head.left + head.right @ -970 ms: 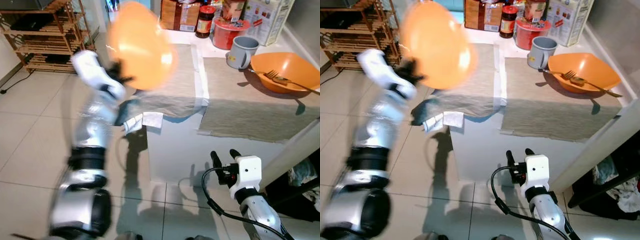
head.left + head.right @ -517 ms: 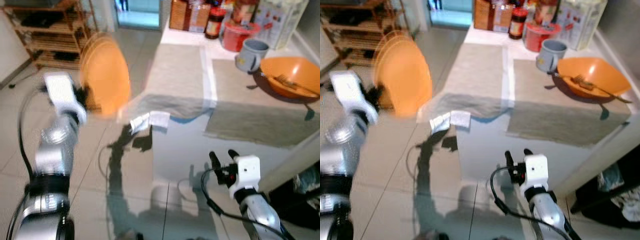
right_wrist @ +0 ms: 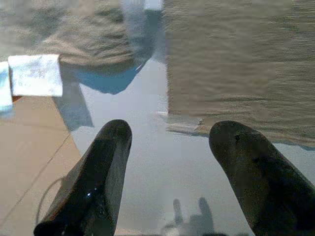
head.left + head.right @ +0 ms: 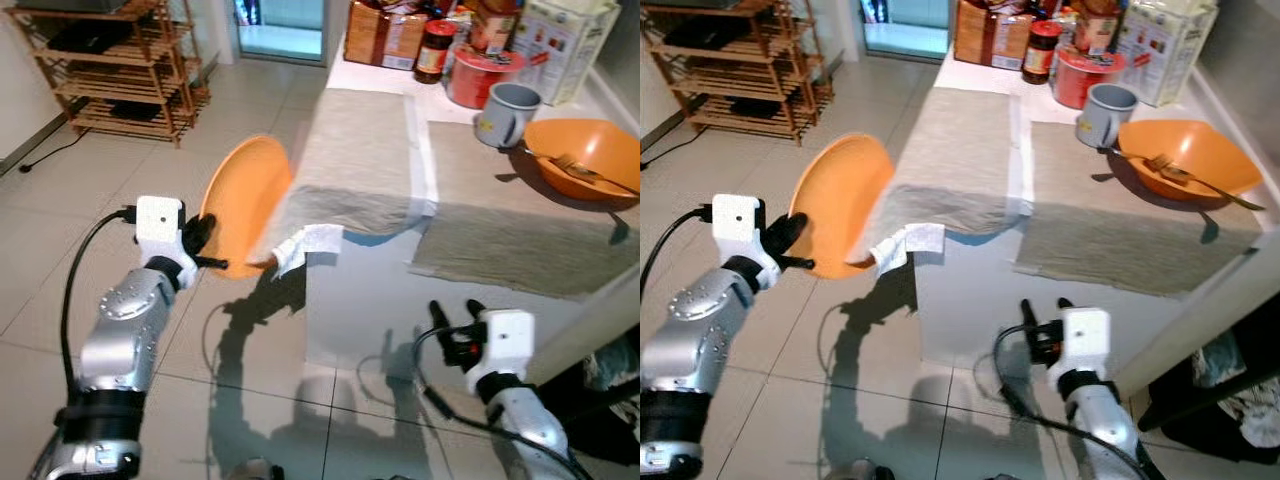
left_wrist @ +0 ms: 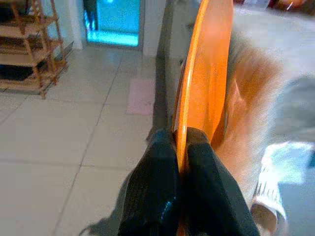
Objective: Setting the table
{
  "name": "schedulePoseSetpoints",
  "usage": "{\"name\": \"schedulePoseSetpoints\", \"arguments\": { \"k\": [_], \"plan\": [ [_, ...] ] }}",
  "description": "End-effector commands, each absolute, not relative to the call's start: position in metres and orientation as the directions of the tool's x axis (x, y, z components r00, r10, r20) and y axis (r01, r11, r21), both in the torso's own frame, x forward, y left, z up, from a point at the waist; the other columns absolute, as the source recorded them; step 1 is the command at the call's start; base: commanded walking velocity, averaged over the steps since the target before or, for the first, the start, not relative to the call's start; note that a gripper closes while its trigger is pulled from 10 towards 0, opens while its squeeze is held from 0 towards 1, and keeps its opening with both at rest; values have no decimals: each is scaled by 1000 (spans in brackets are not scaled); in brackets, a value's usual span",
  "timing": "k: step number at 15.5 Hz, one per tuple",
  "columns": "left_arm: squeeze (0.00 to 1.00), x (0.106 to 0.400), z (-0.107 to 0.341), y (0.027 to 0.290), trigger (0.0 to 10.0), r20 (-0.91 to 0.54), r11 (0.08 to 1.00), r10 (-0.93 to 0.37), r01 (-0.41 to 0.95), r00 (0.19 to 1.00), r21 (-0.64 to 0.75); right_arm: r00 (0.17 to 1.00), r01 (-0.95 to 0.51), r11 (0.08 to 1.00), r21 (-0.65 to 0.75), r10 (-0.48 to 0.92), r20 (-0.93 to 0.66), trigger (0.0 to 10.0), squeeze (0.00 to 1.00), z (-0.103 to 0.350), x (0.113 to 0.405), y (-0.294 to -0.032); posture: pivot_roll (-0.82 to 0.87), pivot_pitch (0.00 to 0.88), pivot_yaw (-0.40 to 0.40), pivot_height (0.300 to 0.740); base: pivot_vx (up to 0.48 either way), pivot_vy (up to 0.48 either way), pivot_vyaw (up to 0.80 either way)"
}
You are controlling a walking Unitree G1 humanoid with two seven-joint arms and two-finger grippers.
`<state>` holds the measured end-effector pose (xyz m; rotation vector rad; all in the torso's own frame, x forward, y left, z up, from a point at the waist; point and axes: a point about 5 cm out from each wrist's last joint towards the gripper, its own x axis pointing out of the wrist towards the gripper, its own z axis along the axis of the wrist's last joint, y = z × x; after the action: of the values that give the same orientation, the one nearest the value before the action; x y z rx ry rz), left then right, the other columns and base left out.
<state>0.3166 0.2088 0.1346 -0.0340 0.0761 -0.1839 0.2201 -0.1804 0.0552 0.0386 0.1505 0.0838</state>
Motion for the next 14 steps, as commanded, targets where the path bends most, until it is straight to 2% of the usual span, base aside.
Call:
{"name": "schedulePoseSetpoints", "arguments": {
  "k": [1,4,6,9,14],
  "plan": [
    [0,319,153,207,0,19,981,-186,187,982,-50,984,-46,996,72,58,-166,10000,0,53,220,-187,51,15,-13,740,0,0,0],
    [0,318,155,194,0,43,957,-246,249,968,-147,986,-32,994,100,47,-157,10000,0,55,222,-188,47,14,-15,740,0,0,0],
    [0,319,159,189,0,59,951,-248,254,967,-176,987,-14,992,125,34,-157,10000,0,57,224,-190,34,16,-12,740,-319,-354,0],
    [0,322,161,187,0,67,952,-249,257,966,-167,988,-24,993,120,41,-147,10000,0,60,228,-189,22,14,-11,740,-329,-346,0],
    [0,324,162,178,0,85,941,-287,297,954,-161,989,-43,994,103,57,-138,10000,0,62,232,-186,10,0,0,740,0,0,0]
  ]
}}
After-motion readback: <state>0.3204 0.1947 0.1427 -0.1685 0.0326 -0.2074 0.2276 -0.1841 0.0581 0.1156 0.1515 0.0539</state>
